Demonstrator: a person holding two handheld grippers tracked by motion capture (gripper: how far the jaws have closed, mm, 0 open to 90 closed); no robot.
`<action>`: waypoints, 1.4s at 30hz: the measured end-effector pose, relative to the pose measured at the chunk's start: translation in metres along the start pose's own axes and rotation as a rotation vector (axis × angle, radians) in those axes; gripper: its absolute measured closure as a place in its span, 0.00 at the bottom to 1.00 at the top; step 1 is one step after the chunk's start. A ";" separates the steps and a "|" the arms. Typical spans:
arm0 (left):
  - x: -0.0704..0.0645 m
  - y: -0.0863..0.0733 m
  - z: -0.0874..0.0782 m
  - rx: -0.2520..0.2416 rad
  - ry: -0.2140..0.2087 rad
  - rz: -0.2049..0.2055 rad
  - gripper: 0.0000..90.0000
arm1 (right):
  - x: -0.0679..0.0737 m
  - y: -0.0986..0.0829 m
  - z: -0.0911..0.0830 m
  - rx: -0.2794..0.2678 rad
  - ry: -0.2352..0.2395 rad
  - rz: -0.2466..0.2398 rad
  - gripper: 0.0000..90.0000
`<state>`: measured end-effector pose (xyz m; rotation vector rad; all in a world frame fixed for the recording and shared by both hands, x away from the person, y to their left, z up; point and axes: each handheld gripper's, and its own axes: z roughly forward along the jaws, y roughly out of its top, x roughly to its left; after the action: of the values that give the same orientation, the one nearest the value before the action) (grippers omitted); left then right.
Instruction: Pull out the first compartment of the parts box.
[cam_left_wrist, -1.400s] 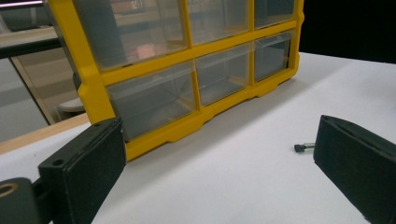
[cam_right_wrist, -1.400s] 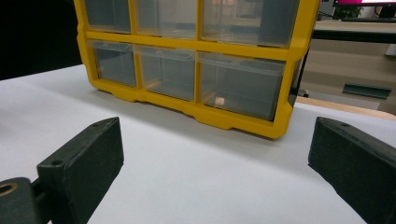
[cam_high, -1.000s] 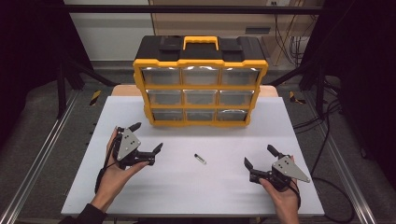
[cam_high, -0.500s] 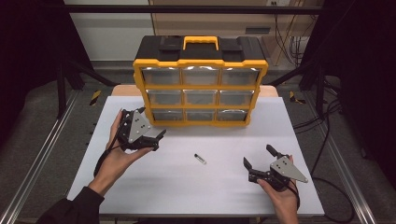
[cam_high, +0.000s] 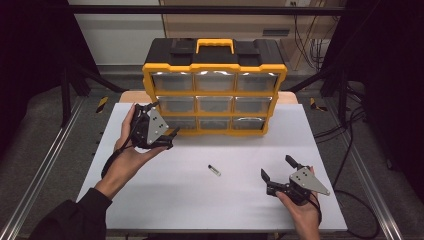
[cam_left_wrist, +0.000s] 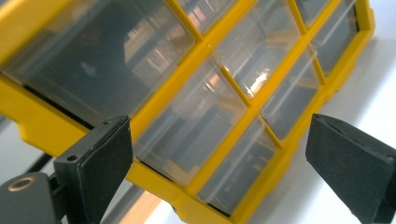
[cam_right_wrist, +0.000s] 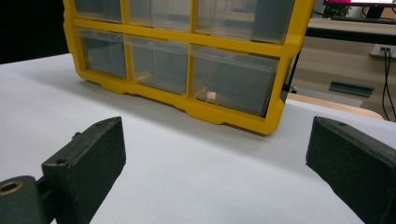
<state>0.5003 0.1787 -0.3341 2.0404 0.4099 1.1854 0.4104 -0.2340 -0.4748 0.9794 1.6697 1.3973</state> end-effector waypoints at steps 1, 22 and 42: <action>-0.001 0.003 0.001 0.002 0.016 0.028 0.08 | 0.000 0.000 0.000 0.002 -0.001 0.000 0.05; 0.019 0.022 0.013 0.056 0.113 0.227 0.14 | -0.003 0.001 -0.002 -0.001 -0.025 0.004 0.06; 0.038 0.035 0.018 0.066 0.272 0.324 0.25 | -0.003 0.002 -0.002 0.000 -0.027 -0.001 0.05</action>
<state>0.5322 0.1694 -0.2905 2.0596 0.2543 1.6760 0.4100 -0.2376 -0.4722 0.9925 1.6503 1.3775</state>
